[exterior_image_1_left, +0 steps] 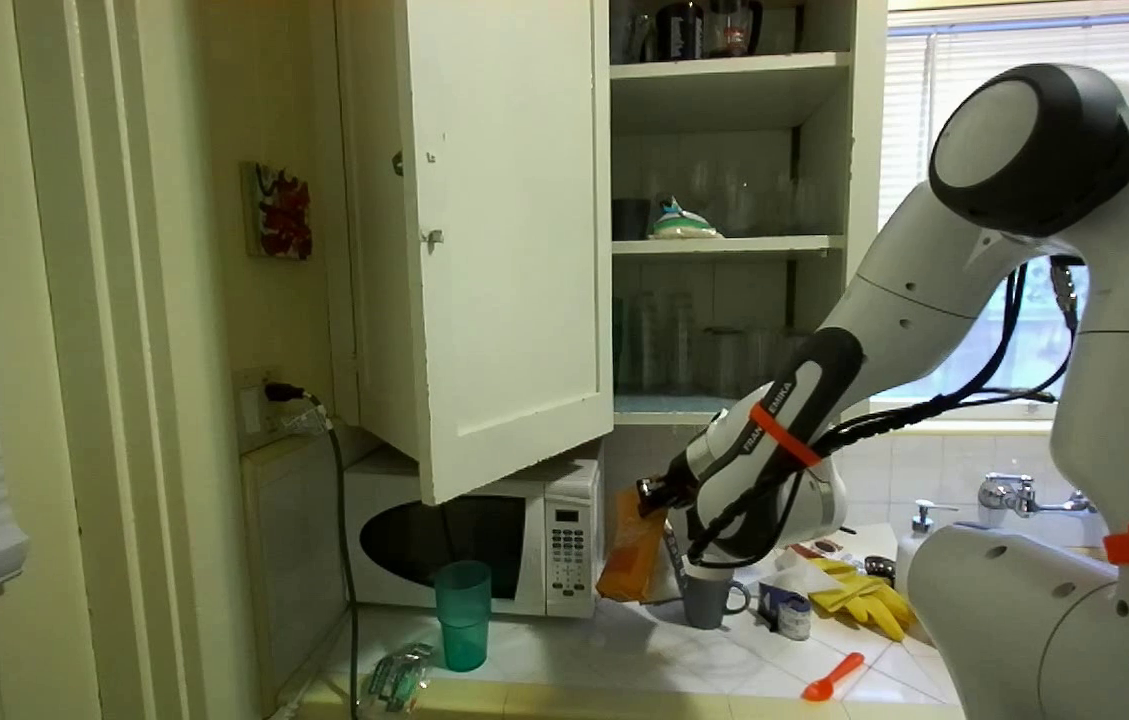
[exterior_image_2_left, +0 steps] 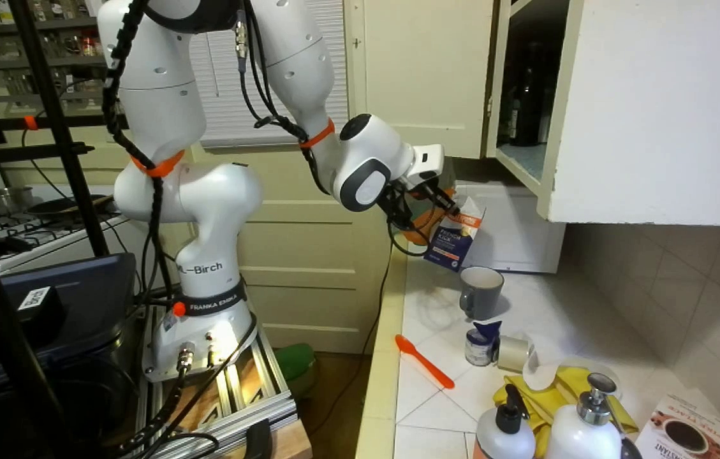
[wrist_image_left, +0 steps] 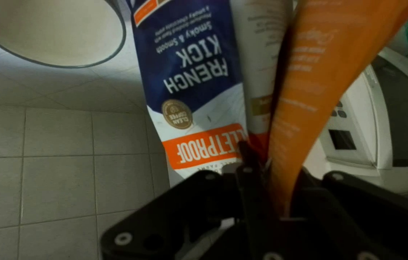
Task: Put the orange sachet in the cabinet
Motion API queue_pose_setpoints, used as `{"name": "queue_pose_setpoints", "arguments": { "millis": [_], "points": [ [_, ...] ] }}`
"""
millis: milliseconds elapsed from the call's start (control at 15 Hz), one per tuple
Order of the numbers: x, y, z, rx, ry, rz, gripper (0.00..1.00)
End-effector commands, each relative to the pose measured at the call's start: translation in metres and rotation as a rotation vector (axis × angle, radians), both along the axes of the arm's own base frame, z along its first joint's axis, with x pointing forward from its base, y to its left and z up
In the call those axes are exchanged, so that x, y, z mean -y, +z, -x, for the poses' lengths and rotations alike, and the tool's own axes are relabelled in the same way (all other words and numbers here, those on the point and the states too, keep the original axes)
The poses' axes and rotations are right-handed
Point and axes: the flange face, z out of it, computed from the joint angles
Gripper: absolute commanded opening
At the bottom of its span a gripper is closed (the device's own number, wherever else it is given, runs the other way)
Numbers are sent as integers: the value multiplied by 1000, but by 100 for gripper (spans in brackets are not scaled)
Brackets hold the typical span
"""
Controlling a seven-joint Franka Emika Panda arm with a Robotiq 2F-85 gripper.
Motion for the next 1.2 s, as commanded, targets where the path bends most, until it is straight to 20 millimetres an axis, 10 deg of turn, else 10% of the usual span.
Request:
{"name": "queue_pose_setpoints", "arguments": {
  "millis": [0,867,933,1133],
  "points": [
    [3,-5,1,33,15,-29,3],
    [20,-38,-2,31,28,-19,3],
    [21,-40,-3,31,31,-19,35],
    [22,-43,-7,45,36,-17,49]
  ]
}}
